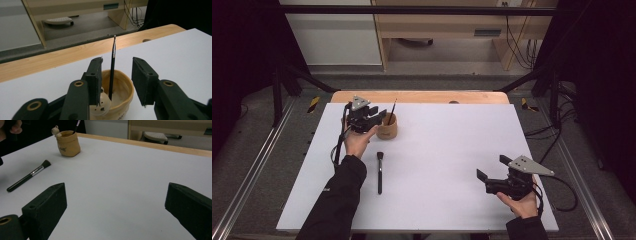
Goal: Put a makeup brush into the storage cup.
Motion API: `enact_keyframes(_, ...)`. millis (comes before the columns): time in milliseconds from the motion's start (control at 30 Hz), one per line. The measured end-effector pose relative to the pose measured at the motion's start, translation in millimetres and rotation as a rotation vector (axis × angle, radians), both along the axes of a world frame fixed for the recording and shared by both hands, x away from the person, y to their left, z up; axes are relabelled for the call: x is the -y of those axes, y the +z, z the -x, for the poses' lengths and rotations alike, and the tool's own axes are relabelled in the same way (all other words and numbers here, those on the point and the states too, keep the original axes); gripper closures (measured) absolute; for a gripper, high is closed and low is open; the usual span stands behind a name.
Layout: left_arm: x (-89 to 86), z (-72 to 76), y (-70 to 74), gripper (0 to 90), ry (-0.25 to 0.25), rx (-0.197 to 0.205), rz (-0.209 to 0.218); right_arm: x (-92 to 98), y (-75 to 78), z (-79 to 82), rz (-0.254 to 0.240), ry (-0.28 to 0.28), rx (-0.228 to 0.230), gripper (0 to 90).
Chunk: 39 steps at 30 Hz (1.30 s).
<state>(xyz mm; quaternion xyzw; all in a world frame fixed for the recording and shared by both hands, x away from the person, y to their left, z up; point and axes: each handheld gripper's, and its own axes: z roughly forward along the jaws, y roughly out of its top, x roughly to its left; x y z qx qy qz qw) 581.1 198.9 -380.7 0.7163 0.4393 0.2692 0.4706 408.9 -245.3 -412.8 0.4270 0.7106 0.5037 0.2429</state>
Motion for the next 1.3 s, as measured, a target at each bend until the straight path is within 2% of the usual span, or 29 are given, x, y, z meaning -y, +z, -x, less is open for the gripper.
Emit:
enact_keyframes(200, -8.2, 14.7, 8.1, 53.0, -0.021, 0.023, 0.024, 0.6, 1.0, 0.3, 0.0, -0.003, 0.004, 4.4)
enact_keyframes(333, -12.8, 23.9, 10.8, 47.9, -0.031, 0.024, 0.025, 2.0, 1.4, 0.4, -0.001, -0.007, 0.005, 4.4)
enact_keyframes(633, -20.2, 46.7, 18.5, 39.9, -0.058, 0.055, 0.021, 3.7, 2.3, 0.9, 0.0, -0.006, 0.011, 4.4)
enact_keyframes(1000, -27.4, 72.8, 17.8, 29.1, -0.079, 0.069, 0.02, 5.8, 3.5, 1.8, -0.004, -0.007, 0.013, 4.4)
enact_keyframes(1300, -37.6, 98.3, 10.1, 24.0, -0.089, 0.07, 0.032, 7.1, 4.9, 2.6, -0.003, -0.01, 0.017, 4.5)
